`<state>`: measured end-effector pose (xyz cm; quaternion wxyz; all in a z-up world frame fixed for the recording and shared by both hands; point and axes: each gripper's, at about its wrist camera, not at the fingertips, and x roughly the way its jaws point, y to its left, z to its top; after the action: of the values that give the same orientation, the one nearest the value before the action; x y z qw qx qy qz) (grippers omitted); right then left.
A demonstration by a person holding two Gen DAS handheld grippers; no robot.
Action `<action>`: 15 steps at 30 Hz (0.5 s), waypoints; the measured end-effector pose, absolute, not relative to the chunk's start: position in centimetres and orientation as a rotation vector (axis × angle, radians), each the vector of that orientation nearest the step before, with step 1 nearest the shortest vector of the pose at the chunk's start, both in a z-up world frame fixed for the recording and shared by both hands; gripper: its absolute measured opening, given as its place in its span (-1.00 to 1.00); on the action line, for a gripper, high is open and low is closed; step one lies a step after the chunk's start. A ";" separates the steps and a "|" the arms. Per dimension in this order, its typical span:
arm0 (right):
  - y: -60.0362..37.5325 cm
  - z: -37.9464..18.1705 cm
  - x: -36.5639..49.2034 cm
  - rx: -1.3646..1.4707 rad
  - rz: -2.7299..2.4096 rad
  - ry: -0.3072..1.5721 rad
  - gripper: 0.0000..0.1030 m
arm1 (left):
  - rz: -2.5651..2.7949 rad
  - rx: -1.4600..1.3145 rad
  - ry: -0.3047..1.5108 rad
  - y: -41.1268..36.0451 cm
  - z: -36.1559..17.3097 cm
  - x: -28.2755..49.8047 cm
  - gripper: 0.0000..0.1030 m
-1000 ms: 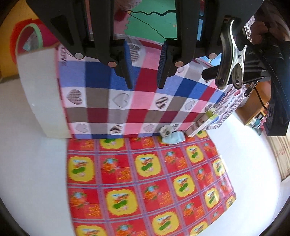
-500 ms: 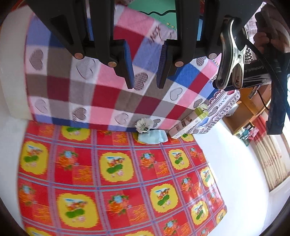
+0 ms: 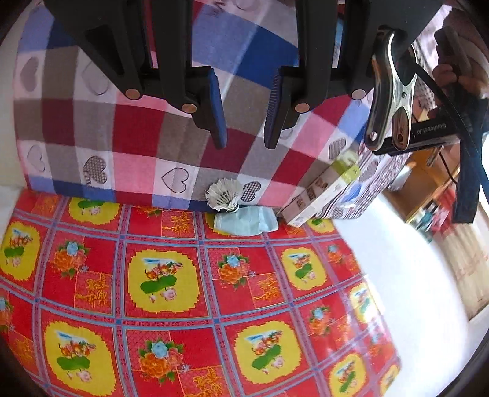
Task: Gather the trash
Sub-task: 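Lower the left gripper toward the clear plastic bottle while the right approaches the shuttlecock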
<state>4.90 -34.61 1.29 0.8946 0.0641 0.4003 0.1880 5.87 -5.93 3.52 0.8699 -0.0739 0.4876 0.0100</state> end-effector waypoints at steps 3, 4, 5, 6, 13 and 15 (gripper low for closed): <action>-32.7 0.9 5.5 0.151 0.328 0.841 -0.49 | -0.002 -0.138 1.026 -3.4 3.2 7.6 0.08; -32.0 0.7 5.7 0.163 0.306 0.843 -0.49 | -0.006 -0.135 1.027 -2.4 3.0 8.1 0.08; -31.6 0.6 5.9 0.172 0.294 0.844 -0.49 | -0.007 -0.133 1.027 -1.8 2.9 8.5 0.08; -31.1 0.4 6.0 0.181 0.281 0.845 -0.49 | -0.007 -0.129 1.026 -0.9 2.7 9.0 0.08; -27.9 -0.6 6.8 0.225 0.209 0.865 -0.49 | 0.023 -0.152 1.018 5.5 1.9 12.1 0.08; -27.1 -0.7 7.0 0.212 0.198 0.876 -0.49 | 0.037 -0.153 1.017 7.0 1.7 13.2 0.08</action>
<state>6.98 -27.09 -0.73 0.8955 0.1021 0.4226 0.0955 13.16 6.98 1.66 0.8704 -0.0732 0.4865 0.0179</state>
